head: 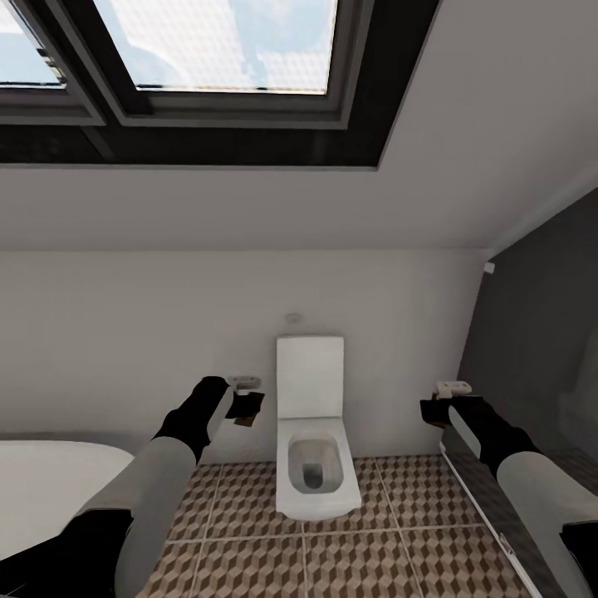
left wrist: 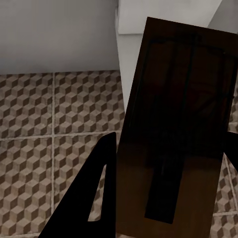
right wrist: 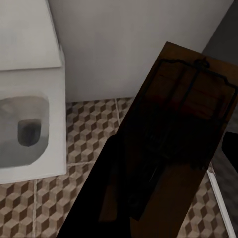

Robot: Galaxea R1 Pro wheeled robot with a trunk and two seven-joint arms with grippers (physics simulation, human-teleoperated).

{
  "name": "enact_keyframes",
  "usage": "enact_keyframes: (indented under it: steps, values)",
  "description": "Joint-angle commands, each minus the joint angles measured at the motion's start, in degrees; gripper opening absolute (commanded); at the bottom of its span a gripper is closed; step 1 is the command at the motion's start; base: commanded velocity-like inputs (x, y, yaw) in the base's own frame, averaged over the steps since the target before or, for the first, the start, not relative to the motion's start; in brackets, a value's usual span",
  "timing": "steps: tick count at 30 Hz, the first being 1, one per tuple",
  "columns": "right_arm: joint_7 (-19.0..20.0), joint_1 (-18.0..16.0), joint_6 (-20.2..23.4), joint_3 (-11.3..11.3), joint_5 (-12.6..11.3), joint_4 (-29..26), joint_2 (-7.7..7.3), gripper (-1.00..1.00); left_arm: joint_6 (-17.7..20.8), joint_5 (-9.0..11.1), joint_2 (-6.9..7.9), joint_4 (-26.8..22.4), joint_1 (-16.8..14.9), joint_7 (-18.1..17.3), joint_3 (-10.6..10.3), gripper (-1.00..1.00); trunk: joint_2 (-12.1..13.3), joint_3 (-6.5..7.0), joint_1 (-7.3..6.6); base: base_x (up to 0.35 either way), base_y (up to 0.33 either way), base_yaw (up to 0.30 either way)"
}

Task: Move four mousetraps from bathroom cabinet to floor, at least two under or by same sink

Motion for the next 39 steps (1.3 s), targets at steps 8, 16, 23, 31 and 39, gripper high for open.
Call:
enact_keyframes:
  steps: [8, 16, 23, 31, 39]
  values:
    - [-0.1, 0.0, 0.2, 0.4, -0.5, 0.1, -0.10, -1.00, 0.3, 0.0, -0.14, -0.1, 0.0, 0.2, 0.2, -1.00, 0.0, -0.03, 0.02, 0.001, -0.052, 0.000]
    - [-0.2, 0.0, 0.2, 0.4, -0.5, 0.1, -0.09, -1.00, 0.3, 0.3, -0.07, 0.0, 0.0, 0.2, 0.9, -1.00, 0.0, -0.03, 0.02, 0.067, -0.205, 0.000]
    - [-0.3, 0.0, 0.2, 0.4, -0.5, 0.1, -0.03, -1.00, 0.2, 1.3, 0.02, 0.0, 0.0, 0.2, 1.9, -1.00, 0.0, -0.03, 0.02, 0.118, -0.190, 0.000]
    - [-0.4, 0.0, 0.1, 0.4, -0.5, 0.1, 0.04, -1.00, 0.2, 1.5, 0.03, -0.1, 0.0, 0.3, 2.1, -1.00, 0.0, -0.03, 0.02, 0.092, -0.090, 0.069]
    - [-0.4, 0.0, -0.8, 0.4, -0.5, 1.0, 0.11, -1.00, 0.2, 1.4, 0.17, 0.0, 0.0, 0.4, 2.1, -1.00, 0.0, -0.03, 0.02, 0.012, -0.009, 0.244]
